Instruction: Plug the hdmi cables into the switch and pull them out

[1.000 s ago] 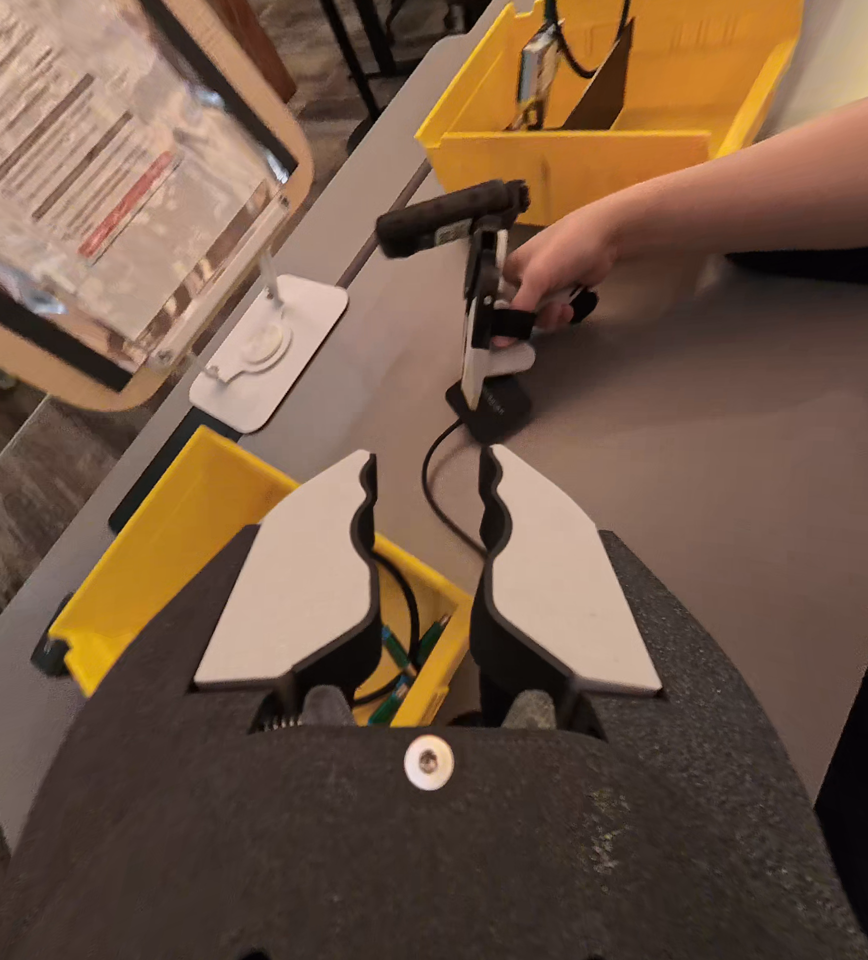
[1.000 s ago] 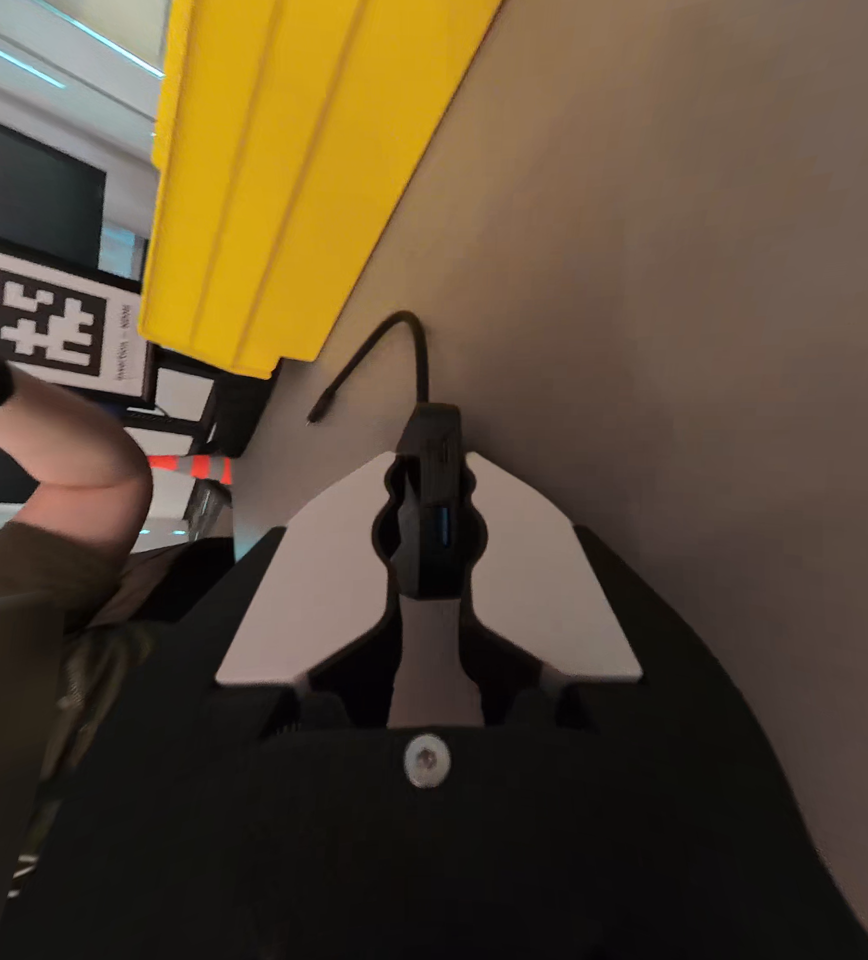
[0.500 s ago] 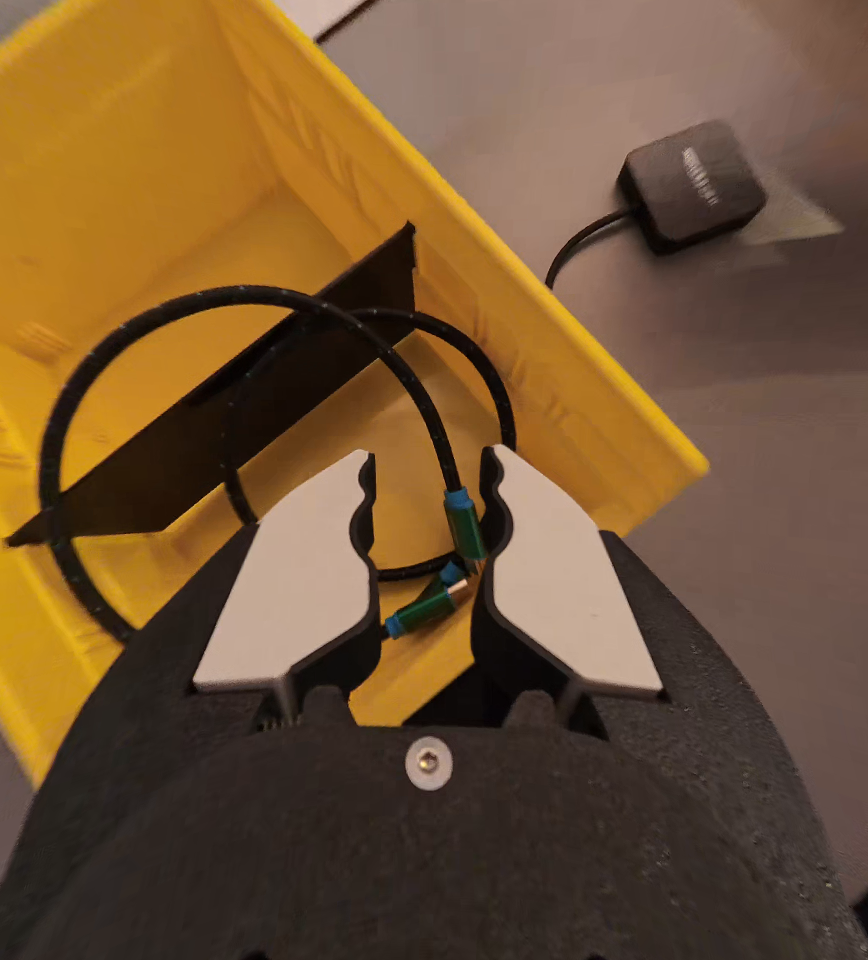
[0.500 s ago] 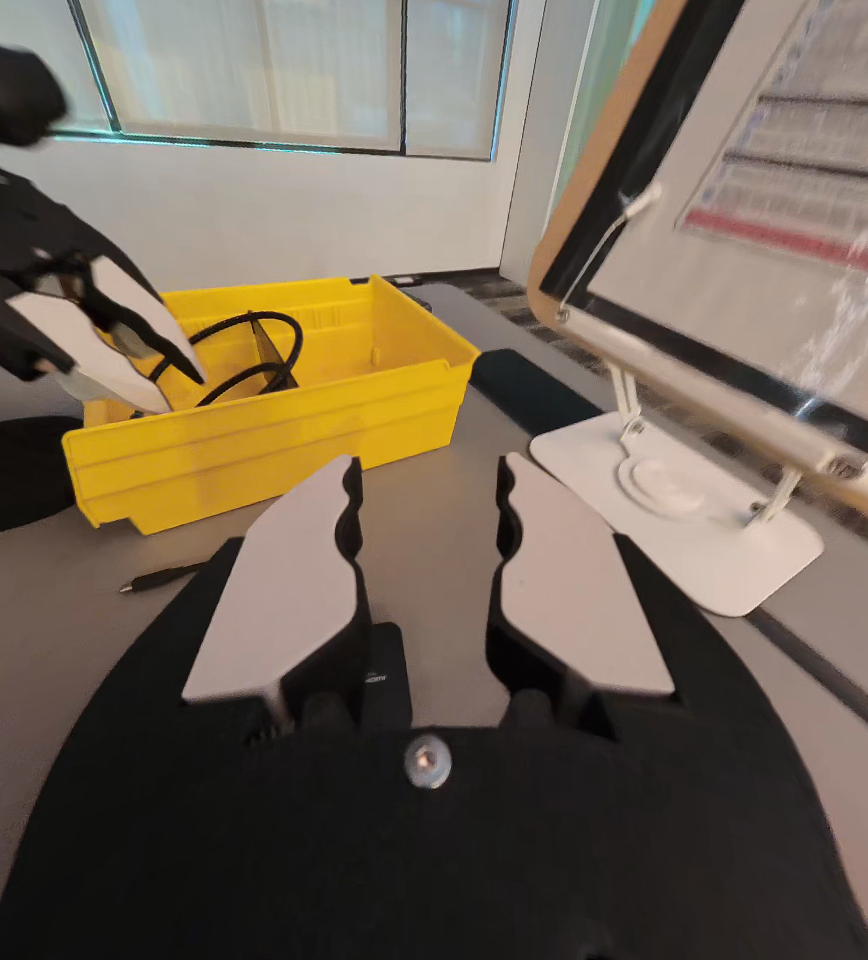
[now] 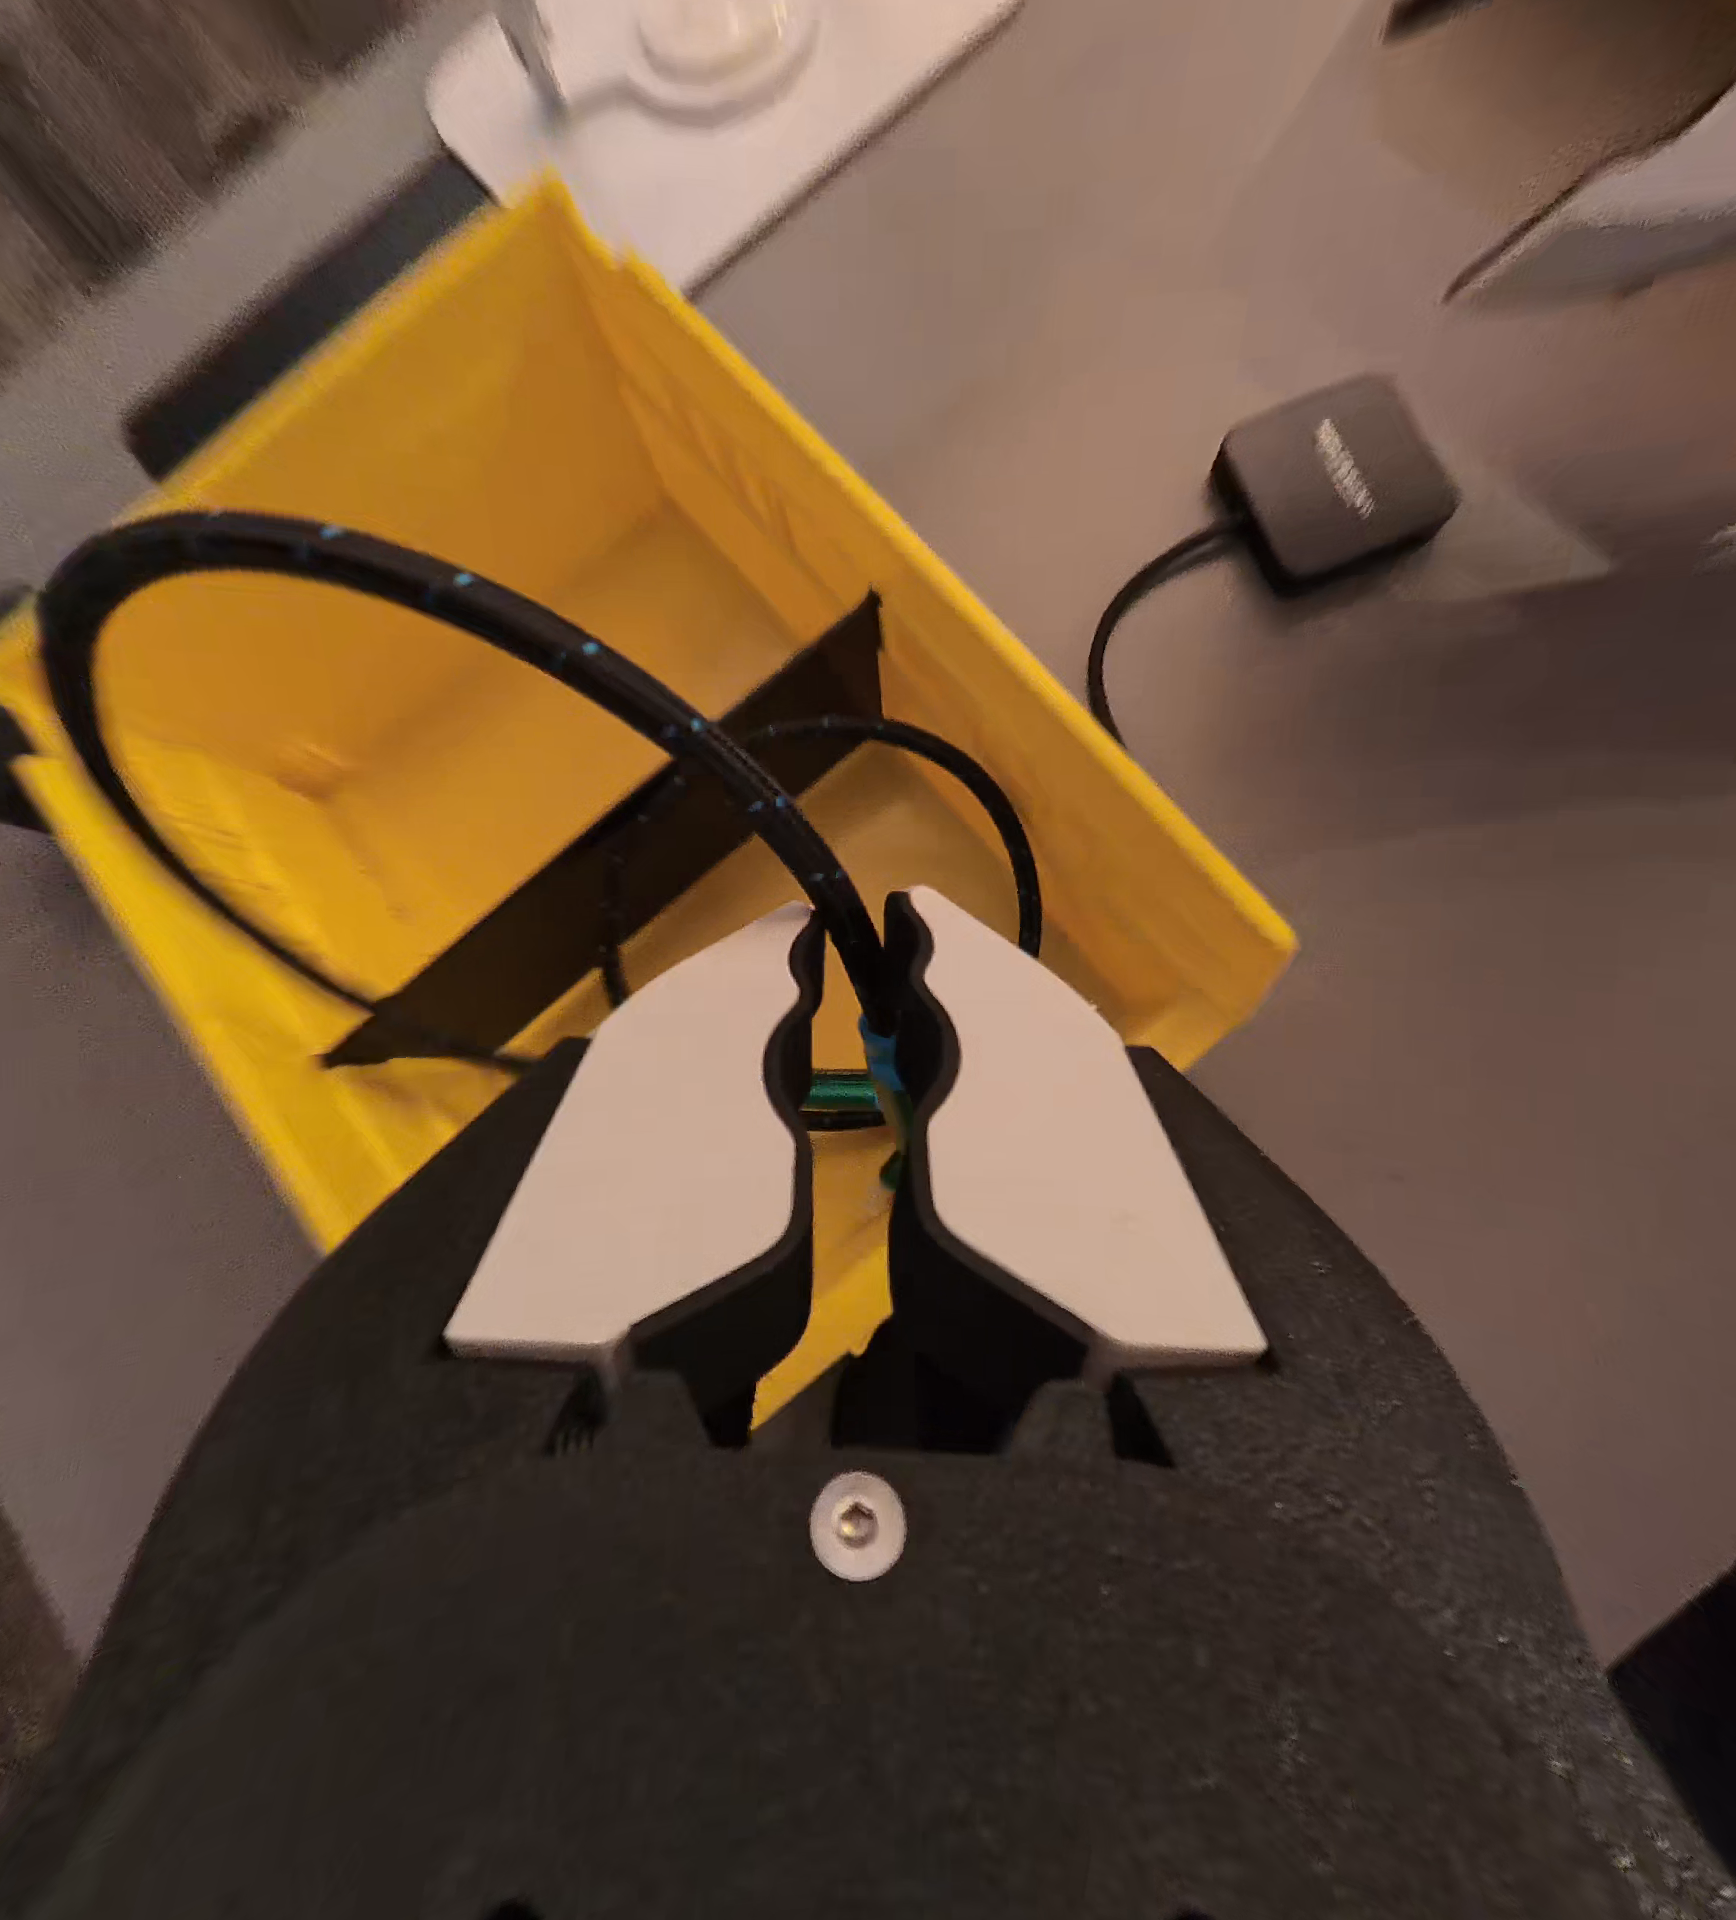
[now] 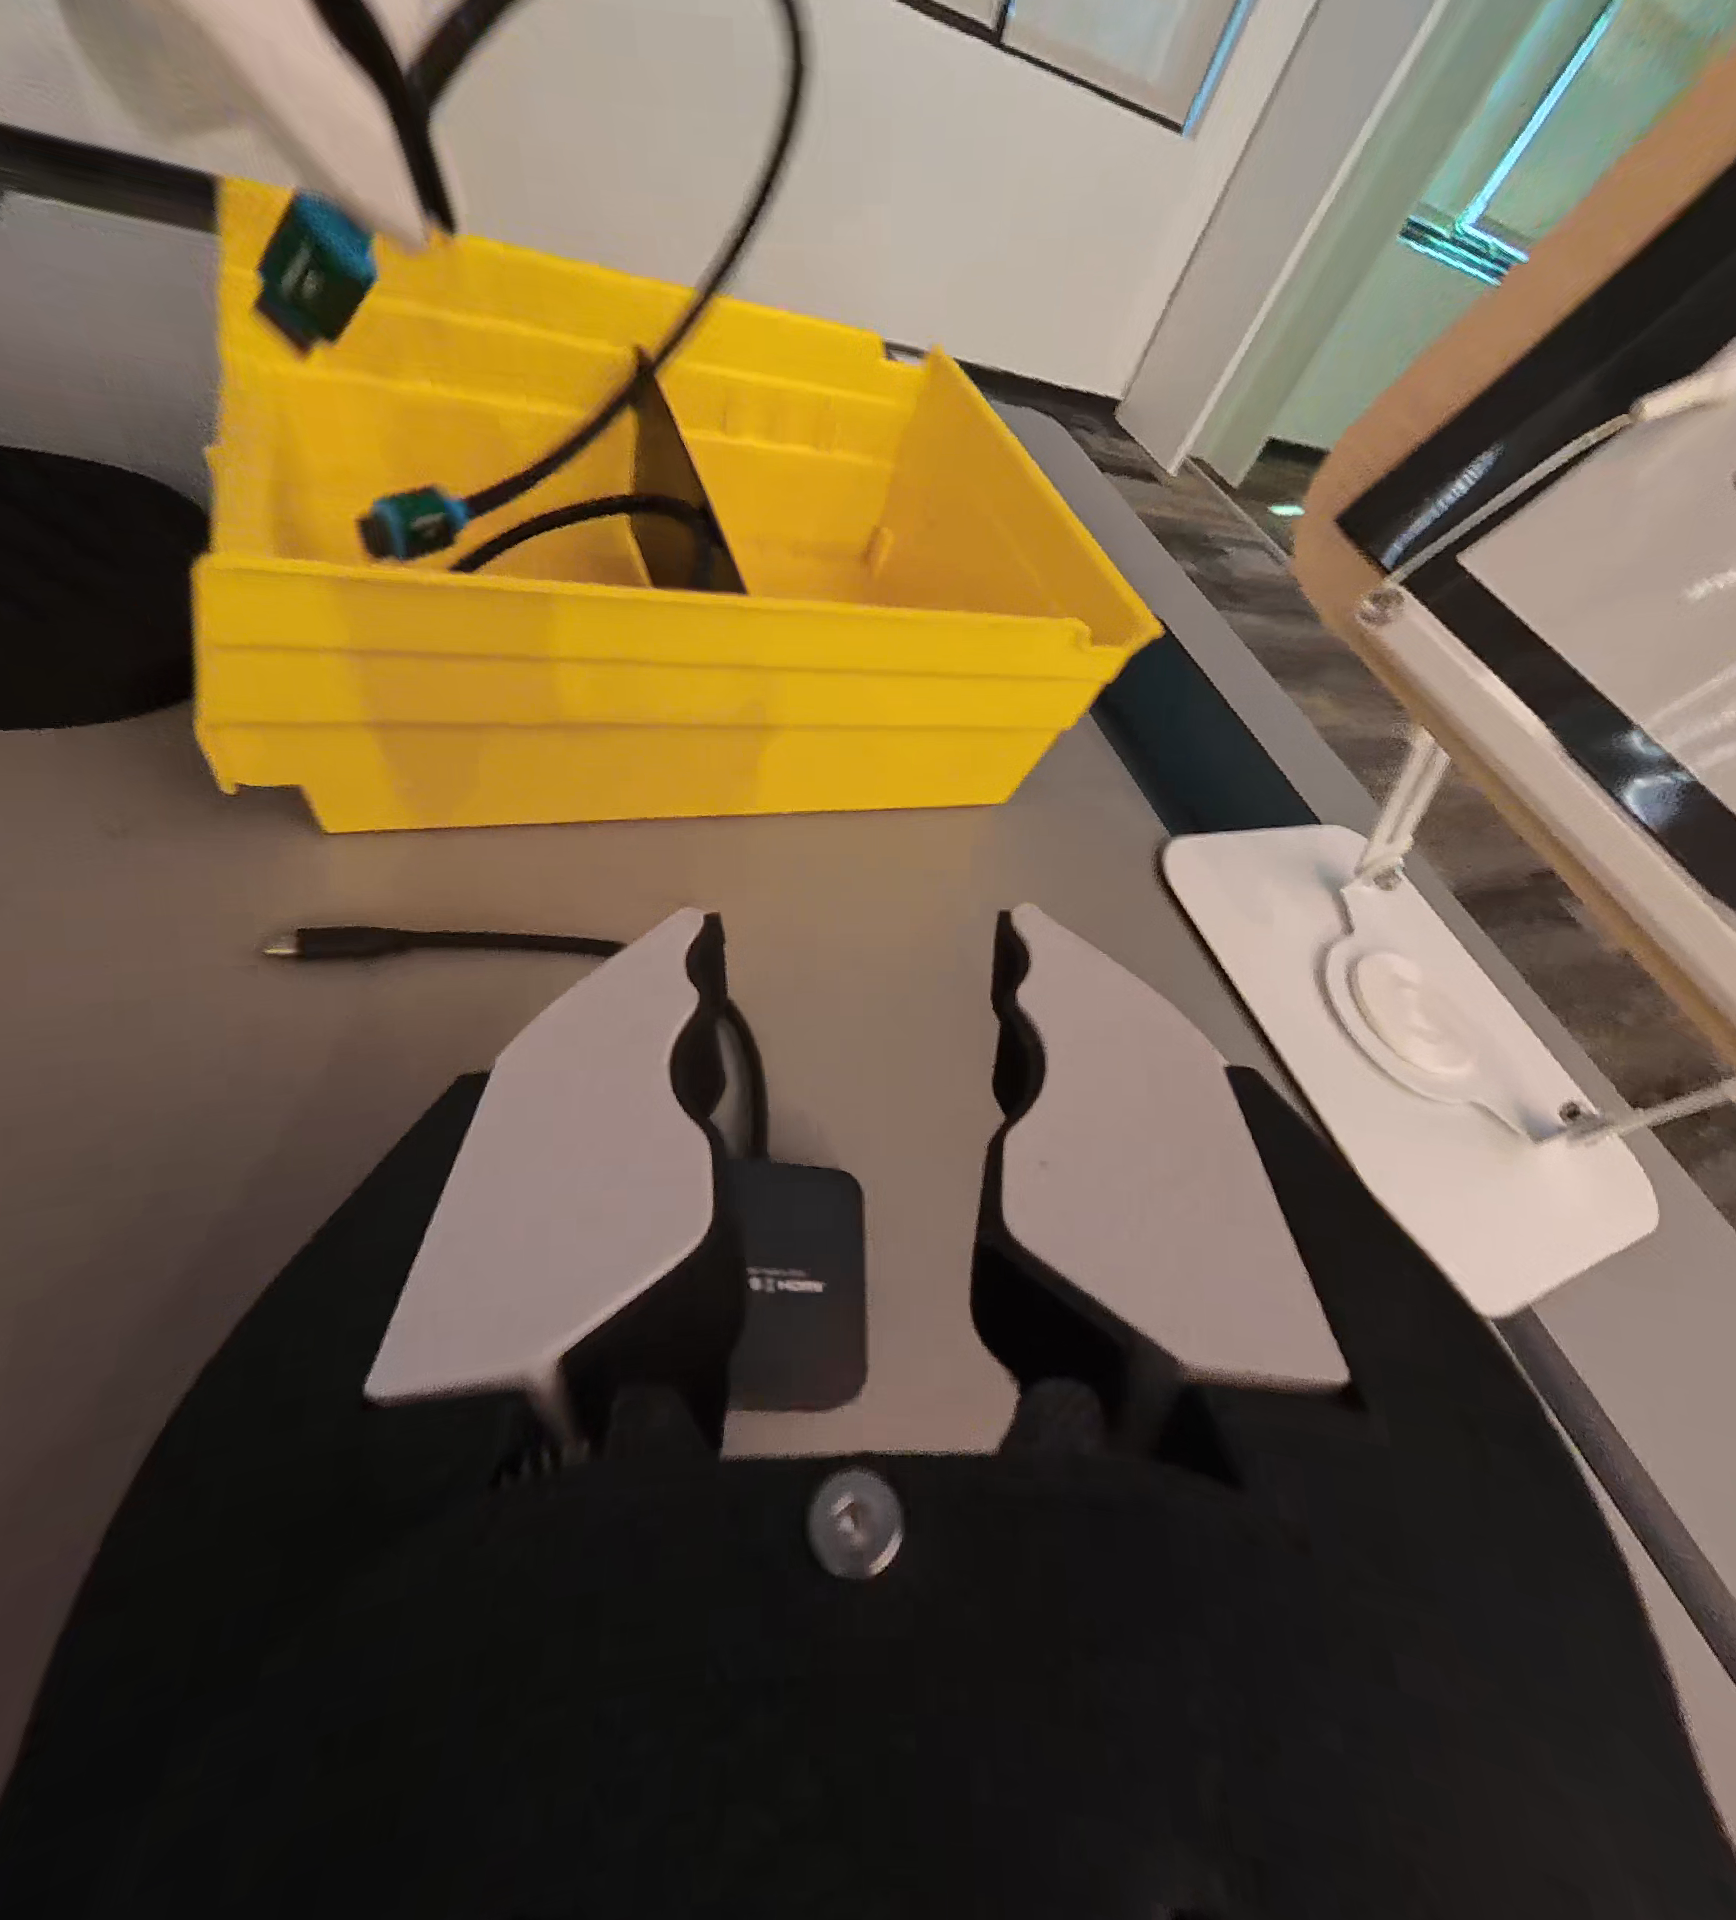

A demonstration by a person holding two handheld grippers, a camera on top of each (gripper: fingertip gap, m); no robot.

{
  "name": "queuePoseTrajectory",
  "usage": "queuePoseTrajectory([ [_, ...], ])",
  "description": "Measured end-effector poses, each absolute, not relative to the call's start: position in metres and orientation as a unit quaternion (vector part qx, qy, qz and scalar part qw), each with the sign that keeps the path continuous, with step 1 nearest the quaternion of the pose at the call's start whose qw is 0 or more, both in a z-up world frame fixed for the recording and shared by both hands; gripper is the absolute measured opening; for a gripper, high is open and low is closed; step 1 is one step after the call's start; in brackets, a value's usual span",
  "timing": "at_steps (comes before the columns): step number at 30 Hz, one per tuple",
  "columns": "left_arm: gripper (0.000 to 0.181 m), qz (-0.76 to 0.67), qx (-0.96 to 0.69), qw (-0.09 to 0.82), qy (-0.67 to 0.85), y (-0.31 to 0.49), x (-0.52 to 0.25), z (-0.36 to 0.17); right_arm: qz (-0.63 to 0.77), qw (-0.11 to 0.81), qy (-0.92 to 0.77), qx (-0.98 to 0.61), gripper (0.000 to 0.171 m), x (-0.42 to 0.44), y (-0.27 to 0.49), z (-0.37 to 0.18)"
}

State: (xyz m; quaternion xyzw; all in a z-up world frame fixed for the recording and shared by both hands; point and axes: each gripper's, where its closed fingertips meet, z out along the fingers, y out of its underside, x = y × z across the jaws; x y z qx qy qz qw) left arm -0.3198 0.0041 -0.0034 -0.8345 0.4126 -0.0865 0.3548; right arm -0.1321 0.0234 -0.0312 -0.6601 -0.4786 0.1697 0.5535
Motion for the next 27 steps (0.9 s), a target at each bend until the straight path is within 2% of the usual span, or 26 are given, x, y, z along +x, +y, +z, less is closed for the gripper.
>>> queuePoseTrajectory([
  [1, 0.010, -0.086, -0.827, 0.373, 0.411, 0.000, -0.321, 0.016, 0.180, 0.553, -0.484, -0.654, 0.050, -0.137, 0.018, -0.029],
  [6, 0.006, -0.156, -0.753, 0.455, 0.449, -0.043, -0.285, 0.113, 0.289, 0.550, -0.513, -0.592, 0.047, -0.166, -0.027, -0.001],
  [9, 0.007, -0.224, -0.721, 0.427, 0.497, -0.076, -0.241, 0.140, 0.389, 0.539, -0.526, -0.531, 0.046, -0.183, -0.073, 0.033],
  [14, 0.007, -0.228, -0.701, 0.337, 0.585, -0.100, -0.173, 0.126, 0.466, 0.520, -0.507, -0.505, 0.049, -0.189, -0.110, 0.067],
  [19, 0.006, -0.210, -0.688, 0.286, 0.633, -0.096, -0.128, 0.099, 0.473, 0.540, -0.411, -0.562, 0.050, -0.170, -0.077, 0.077],
  [20, 0.007, -0.208, -0.686, 0.288, 0.635, -0.090, -0.121, 0.096, 0.473, 0.543, -0.419, -0.553, 0.030, -0.166, -0.076, 0.076],
  [21, 0.007, -0.205, -0.684, 0.303, 0.631, -0.082, -0.114, 0.097, 0.476, 0.542, -0.434, -0.540, 0.013, -0.163, -0.077, 0.076],
  [22, 0.009, -0.200, -0.685, 0.324, 0.622, -0.072, -0.110, 0.101, 0.465, 0.555, -0.415, -0.550, 0.012, -0.157, -0.068, 0.077],
  [24, 0.040, -0.183, -0.687, 0.396, 0.582, -0.048, -0.112, 0.118, 0.483, 0.579, -0.383, -0.533, 0.012, -0.142, -0.061, 0.091],
  [27, 0.043, -0.270, -0.655, 0.501, 0.498, -0.038, -0.119, 0.146, 0.539, 0.604, -0.332, -0.483, 0.012, -0.114, -0.059, 0.122],
])
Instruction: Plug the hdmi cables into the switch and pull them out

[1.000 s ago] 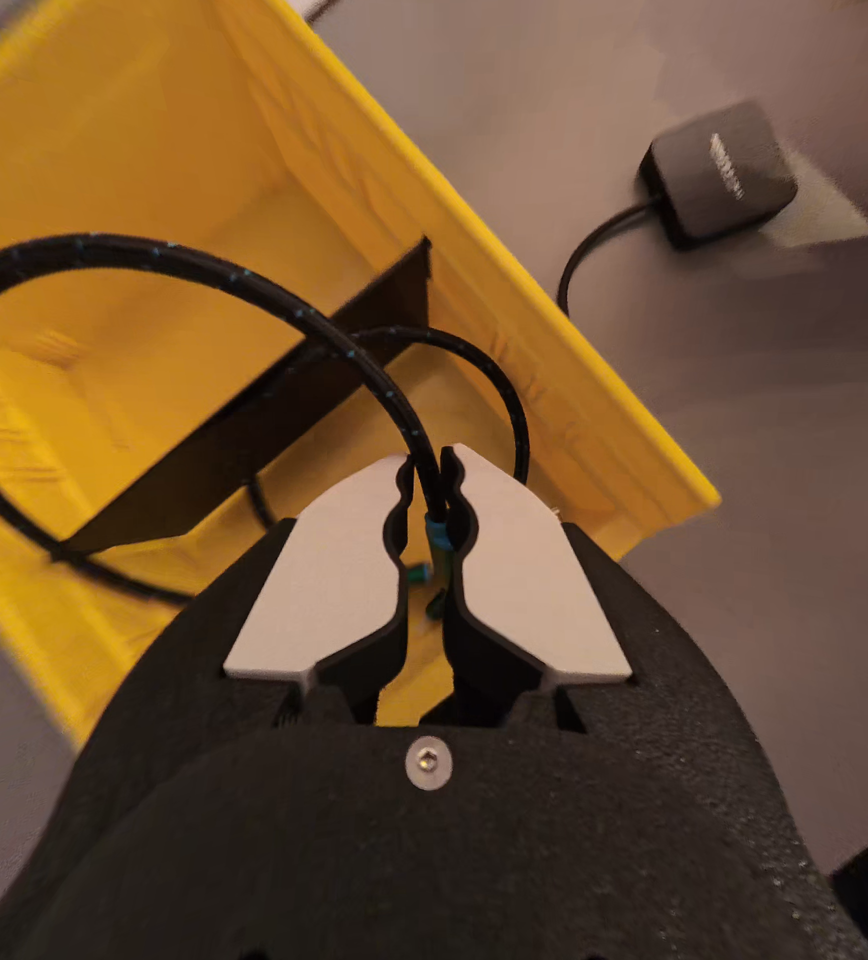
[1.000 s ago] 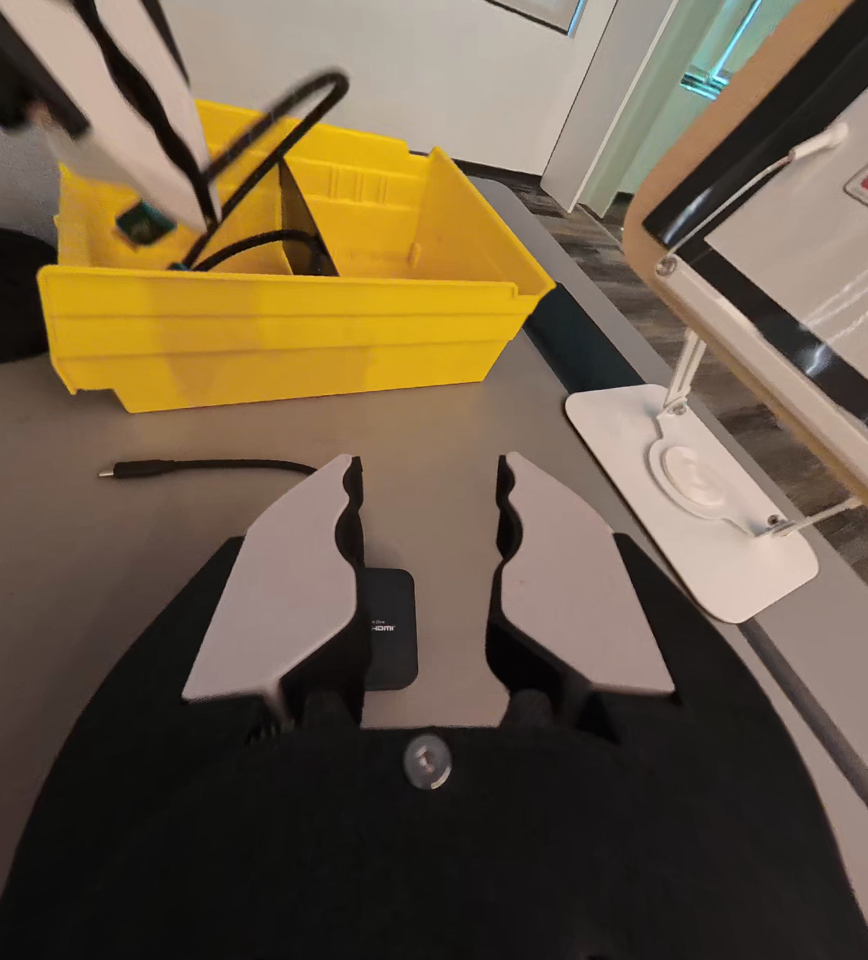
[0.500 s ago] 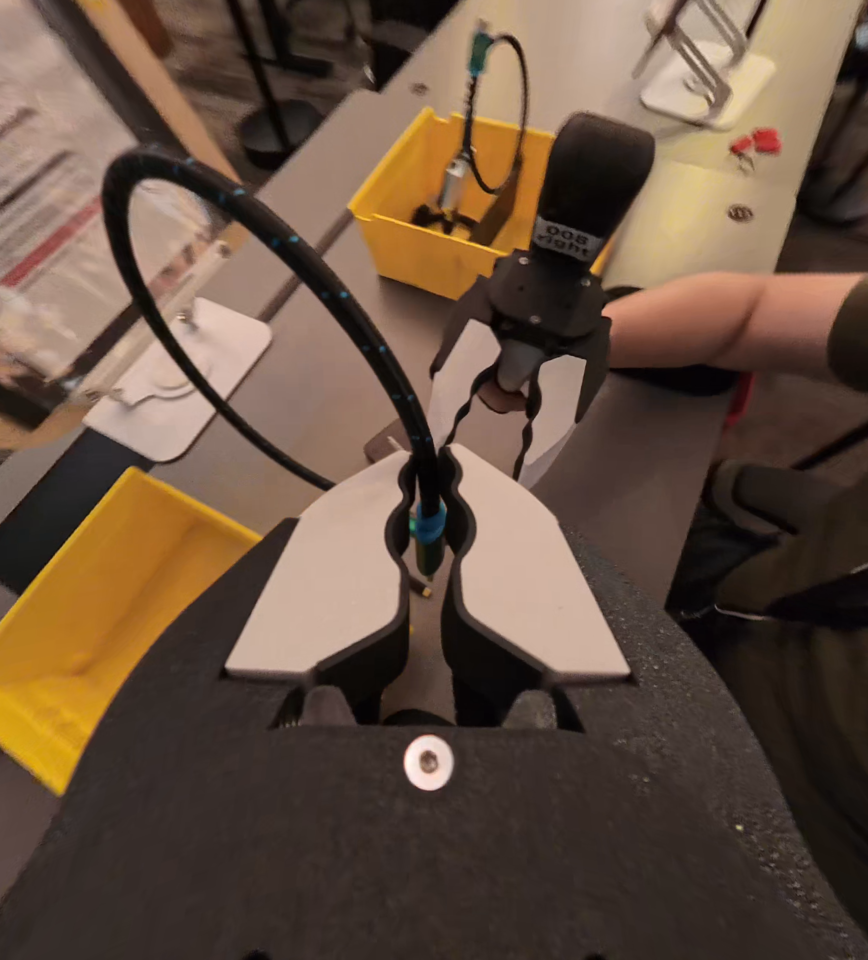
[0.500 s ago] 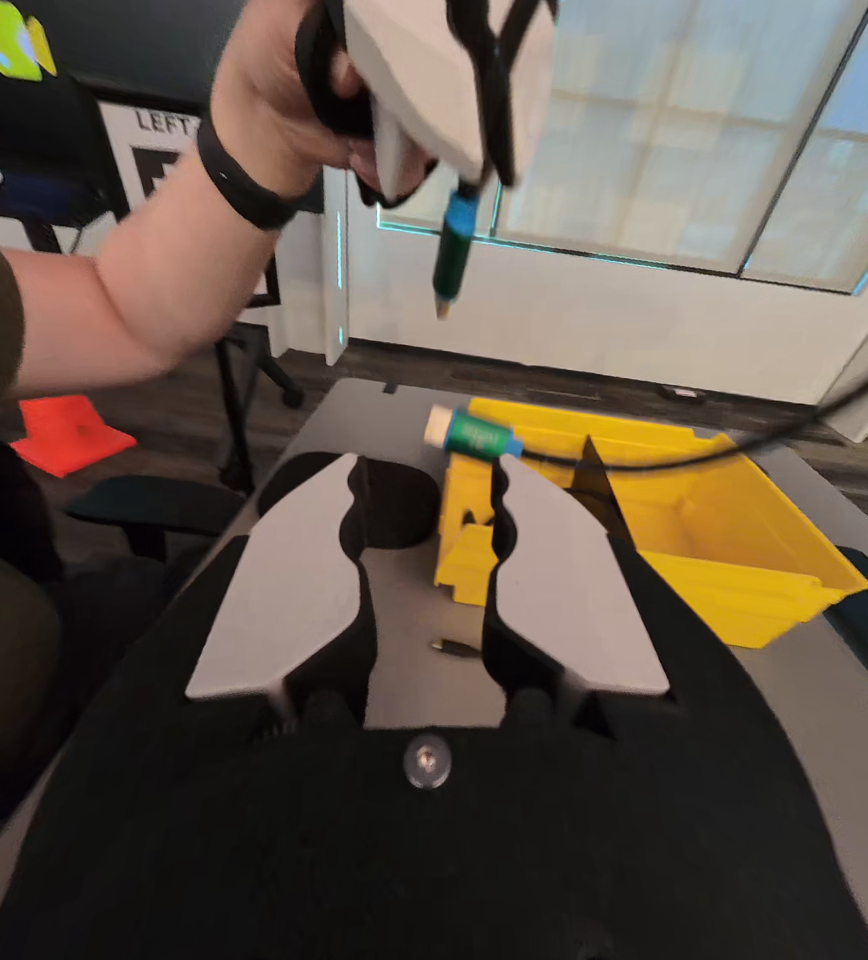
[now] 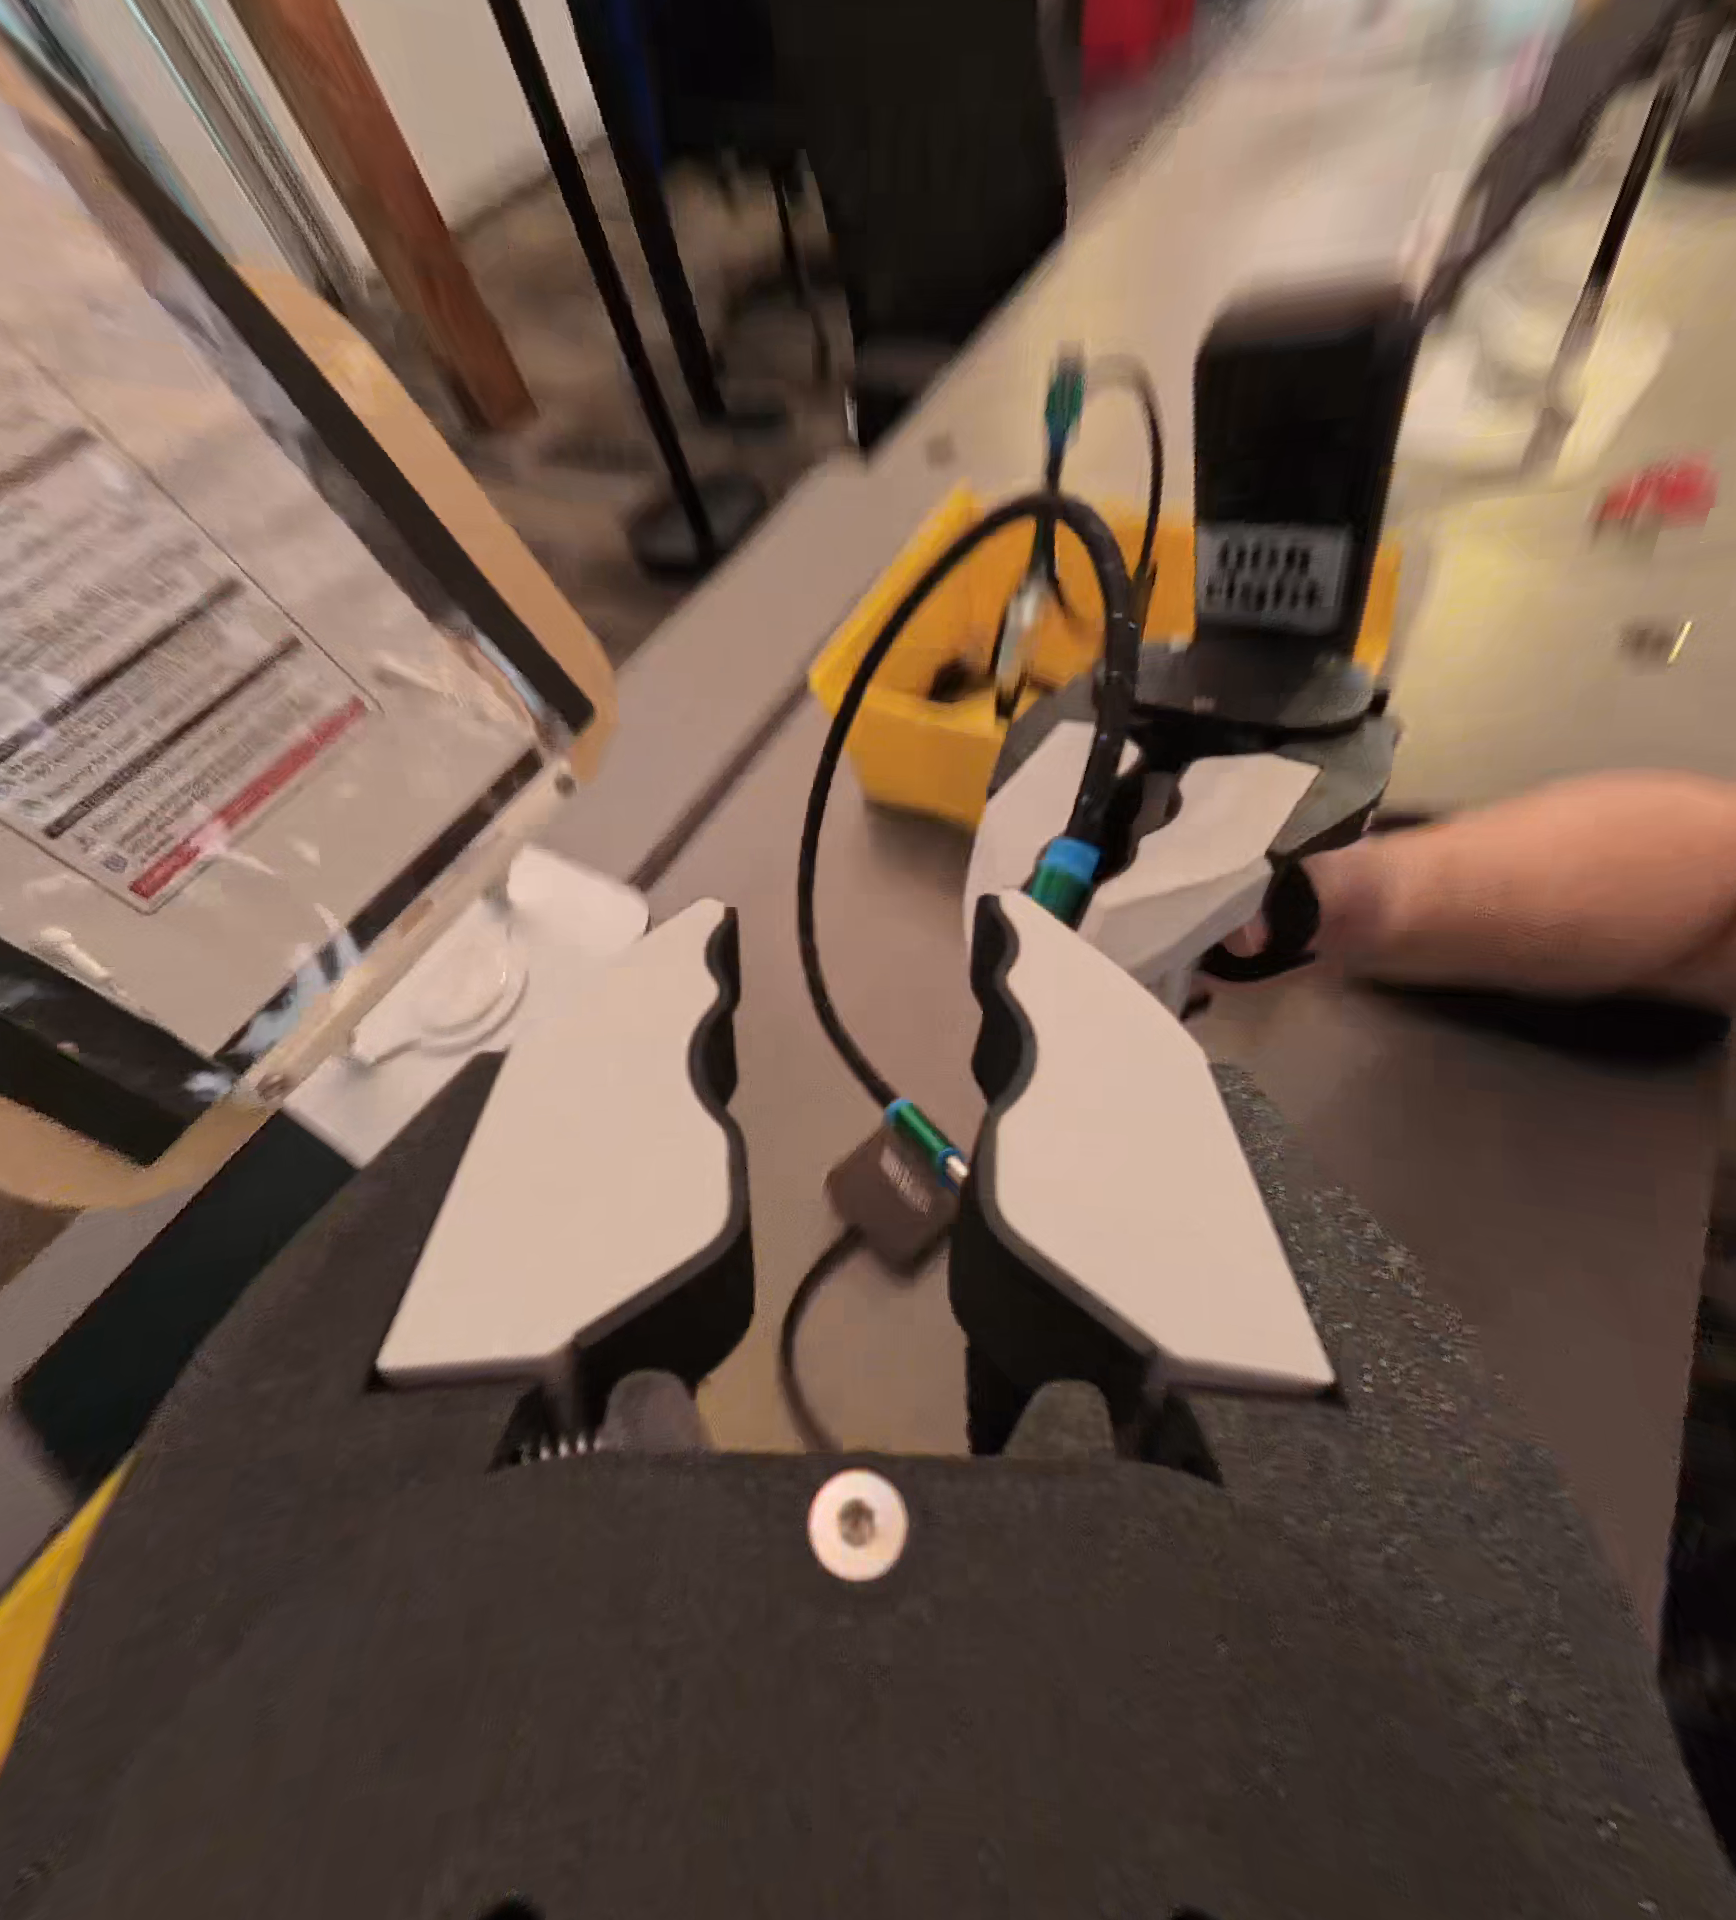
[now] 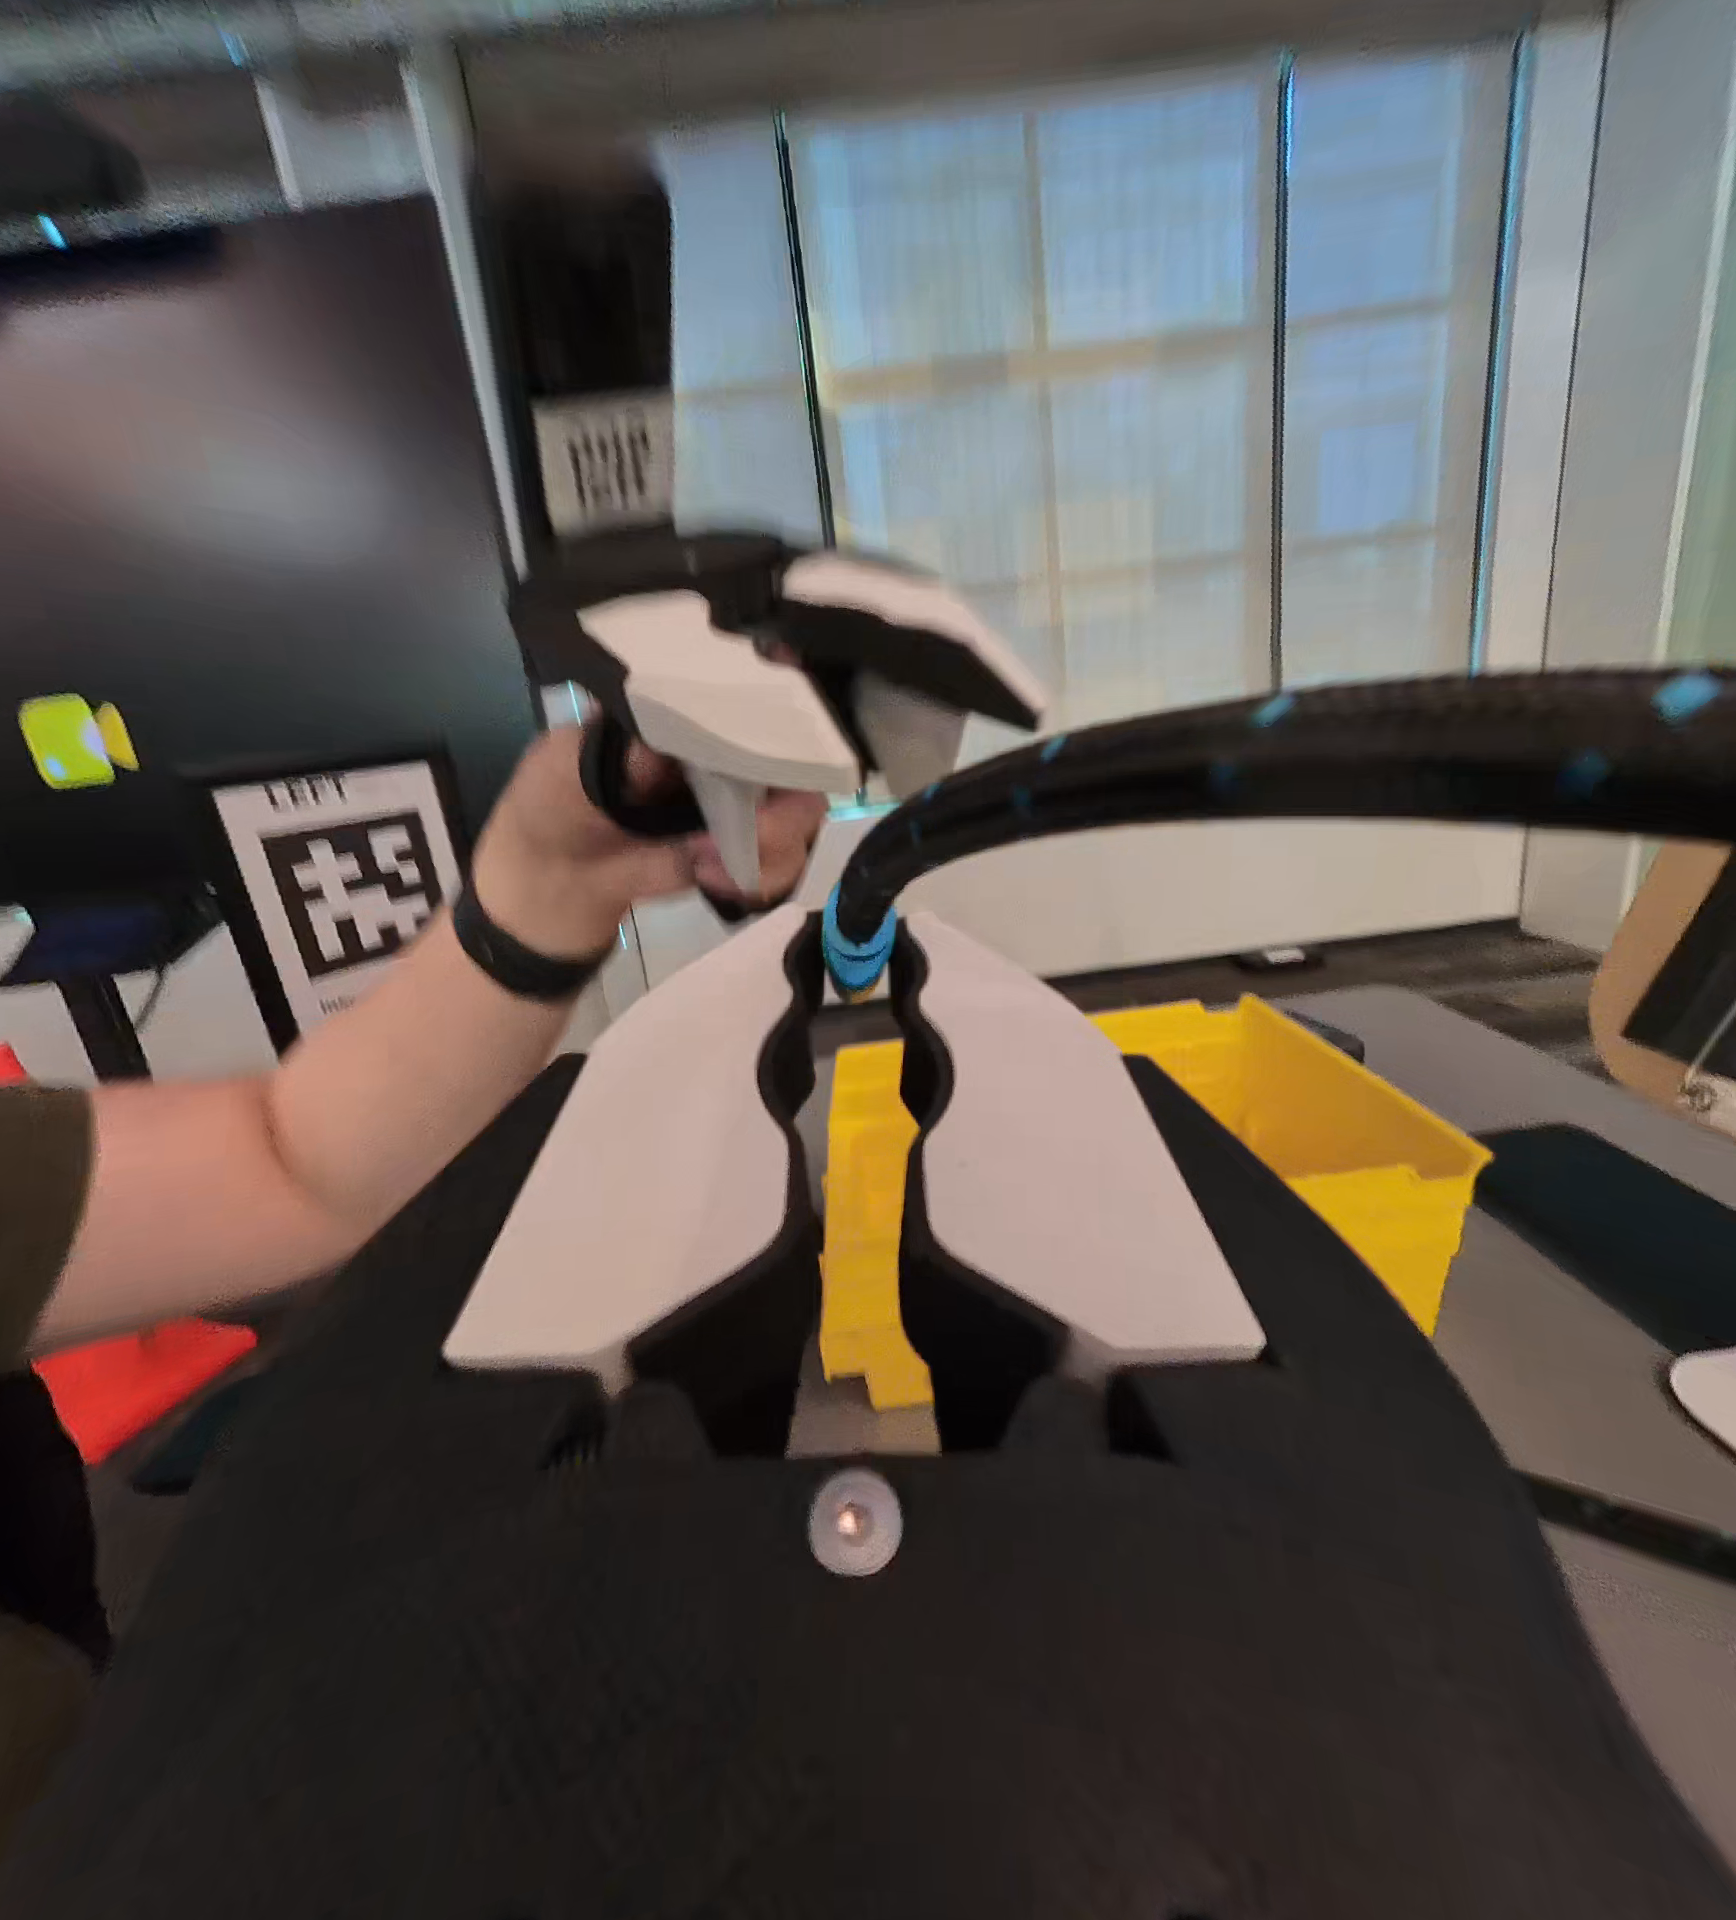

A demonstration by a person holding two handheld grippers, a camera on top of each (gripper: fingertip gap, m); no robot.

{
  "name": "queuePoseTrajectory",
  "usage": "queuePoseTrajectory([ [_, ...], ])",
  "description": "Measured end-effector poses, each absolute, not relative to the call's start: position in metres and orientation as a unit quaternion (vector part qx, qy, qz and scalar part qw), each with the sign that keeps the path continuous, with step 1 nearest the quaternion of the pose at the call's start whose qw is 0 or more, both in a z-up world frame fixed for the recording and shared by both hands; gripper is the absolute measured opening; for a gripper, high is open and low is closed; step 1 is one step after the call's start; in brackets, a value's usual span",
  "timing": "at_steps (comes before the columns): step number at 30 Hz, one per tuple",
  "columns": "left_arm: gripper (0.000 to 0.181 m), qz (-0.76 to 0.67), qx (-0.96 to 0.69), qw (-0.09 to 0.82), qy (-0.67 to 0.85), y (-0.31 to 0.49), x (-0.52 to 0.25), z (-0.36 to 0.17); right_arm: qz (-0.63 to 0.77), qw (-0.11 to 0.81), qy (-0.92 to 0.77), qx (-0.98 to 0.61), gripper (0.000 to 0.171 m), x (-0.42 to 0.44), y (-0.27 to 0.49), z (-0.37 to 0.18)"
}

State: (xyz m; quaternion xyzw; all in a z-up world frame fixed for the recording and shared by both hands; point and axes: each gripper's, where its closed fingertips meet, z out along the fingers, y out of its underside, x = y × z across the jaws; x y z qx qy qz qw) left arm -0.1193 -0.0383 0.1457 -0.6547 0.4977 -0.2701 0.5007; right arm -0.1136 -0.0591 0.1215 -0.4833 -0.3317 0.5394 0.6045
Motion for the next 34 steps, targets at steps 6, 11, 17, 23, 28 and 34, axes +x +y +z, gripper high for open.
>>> queuePoseTrajectory([
  [6, 0.030, -0.554, -0.557, 0.475, 0.397, -0.066, -0.108, 0.140, 0.610, 0.591, -0.296, -0.438, 0.012, -0.092, -0.060, 0.141],
  [11, 0.027, -0.592, -0.515, 0.471, 0.402, -0.070, -0.083, 0.128, 0.603, 0.601, -0.297, -0.432, 0.012, -0.092, -0.059, 0.140],
  [17, 0.014, -0.581, -0.479, 0.503, 0.424, -0.066, -0.074, 0.133, 0.605, 0.603, -0.299, -0.426, 0.012, -0.086, -0.057, 0.141],
  [23, 0.005, -0.595, -0.476, 0.469, 0.446, -0.069, -0.078, 0.135, 0.591, 0.617, -0.329, -0.404, 0.016, -0.087, -0.062, 0.141],
  [28, 0.004, -0.607, -0.481, 0.453, 0.441, -0.070, -0.087, 0.140, 0.575, 0.634, -0.342, -0.388, 0.022, -0.083, -0.065, 0.144],
  [34, 0.004, -0.518, -0.490, 0.512, 0.478, -0.077, -0.085, 0.140, 0.596, 0.606, -0.341, -0.401, 0.020, -0.086, -0.066, 0.142],
])
